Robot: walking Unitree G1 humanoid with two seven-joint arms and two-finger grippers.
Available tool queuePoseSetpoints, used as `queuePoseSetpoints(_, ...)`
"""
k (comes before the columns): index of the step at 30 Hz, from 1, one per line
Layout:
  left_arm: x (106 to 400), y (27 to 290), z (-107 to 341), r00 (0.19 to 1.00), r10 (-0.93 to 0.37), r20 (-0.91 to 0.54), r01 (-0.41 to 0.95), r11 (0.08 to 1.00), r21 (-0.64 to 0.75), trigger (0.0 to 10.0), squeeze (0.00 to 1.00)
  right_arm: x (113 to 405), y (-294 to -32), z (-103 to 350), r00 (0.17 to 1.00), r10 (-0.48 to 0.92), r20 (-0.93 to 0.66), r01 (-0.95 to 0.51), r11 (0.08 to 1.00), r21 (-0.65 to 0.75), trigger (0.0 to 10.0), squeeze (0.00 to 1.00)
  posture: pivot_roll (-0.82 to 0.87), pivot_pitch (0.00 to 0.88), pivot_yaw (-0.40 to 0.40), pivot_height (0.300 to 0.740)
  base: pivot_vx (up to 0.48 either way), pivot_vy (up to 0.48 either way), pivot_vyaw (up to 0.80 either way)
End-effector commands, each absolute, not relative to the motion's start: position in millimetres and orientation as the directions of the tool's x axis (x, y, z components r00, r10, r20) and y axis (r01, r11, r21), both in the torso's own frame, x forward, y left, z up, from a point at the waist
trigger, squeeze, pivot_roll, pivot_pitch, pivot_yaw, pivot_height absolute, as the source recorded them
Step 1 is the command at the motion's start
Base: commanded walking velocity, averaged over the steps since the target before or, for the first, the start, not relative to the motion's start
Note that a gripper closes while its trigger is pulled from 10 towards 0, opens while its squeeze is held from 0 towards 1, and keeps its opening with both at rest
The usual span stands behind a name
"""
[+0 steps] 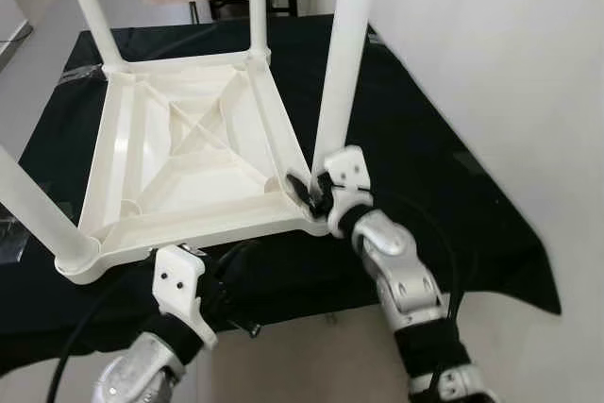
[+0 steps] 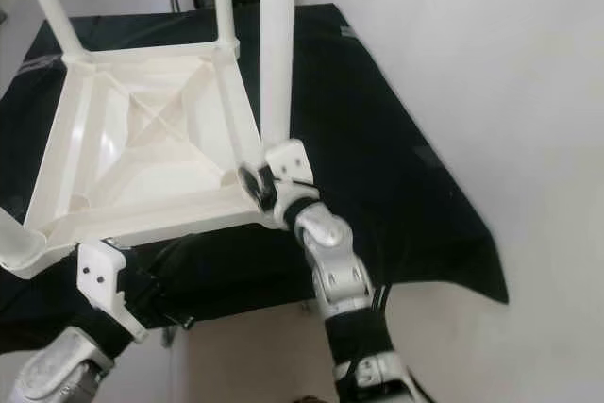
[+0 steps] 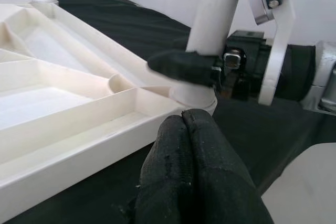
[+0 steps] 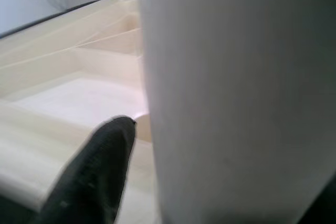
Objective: Building children table
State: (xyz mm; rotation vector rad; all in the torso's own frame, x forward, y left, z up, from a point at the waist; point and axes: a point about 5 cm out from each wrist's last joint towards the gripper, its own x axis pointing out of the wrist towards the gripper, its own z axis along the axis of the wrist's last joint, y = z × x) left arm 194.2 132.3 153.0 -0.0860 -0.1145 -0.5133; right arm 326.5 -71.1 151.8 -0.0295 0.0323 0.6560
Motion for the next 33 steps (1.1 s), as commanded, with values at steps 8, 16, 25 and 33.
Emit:
queuePoseSetpoints(8, 193, 131, 147, 0.868, -0.484, 0.112, 0.492, 0.868, -0.063, 10.0, 0.00, 313, -71, 182, 0.337, 0.941, -0.033, -0.934, 0.329, -0.138, 10.0, 0.00, 0.08, 0.101, -0.076, 0.740, 0.000, 0.000, 0.00)
queuePoseSetpoints(16, 193, 129, 145, 0.868, -0.485, 0.111, 0.493, 0.867, -0.066, 10.0, 0.00, 355, -105, 197, 0.277, 0.951, -0.134, -0.955, 0.258, -0.143, 10.0, 0.00, 0.09, 0.088, -0.085, 0.740, 0.000, 0.000, 0.00)
queuePoseSetpoints(25, 189, 127, 145, 0.867, -0.487, 0.108, 0.495, 0.866, -0.068, 10.0, 0.00, 363, -112, 194, 0.222, 0.966, -0.133, -0.975, 0.223, -0.010, 0.0, 0.00, 0.11, 0.094, -0.080, 0.740, 0.000, 0.000, 0.00)
queuePoseSetpoints(33, 185, 128, 149, 0.866, -0.486, 0.114, 0.495, 0.866, -0.072, 10.0, 0.00, 353, -136, 179, 0.329, 0.932, -0.154, -0.944, 0.319, -0.084, 0.0, 0.00, 0.09, 0.140, -0.078, 0.740, 0.000, 0.000, 0.00)
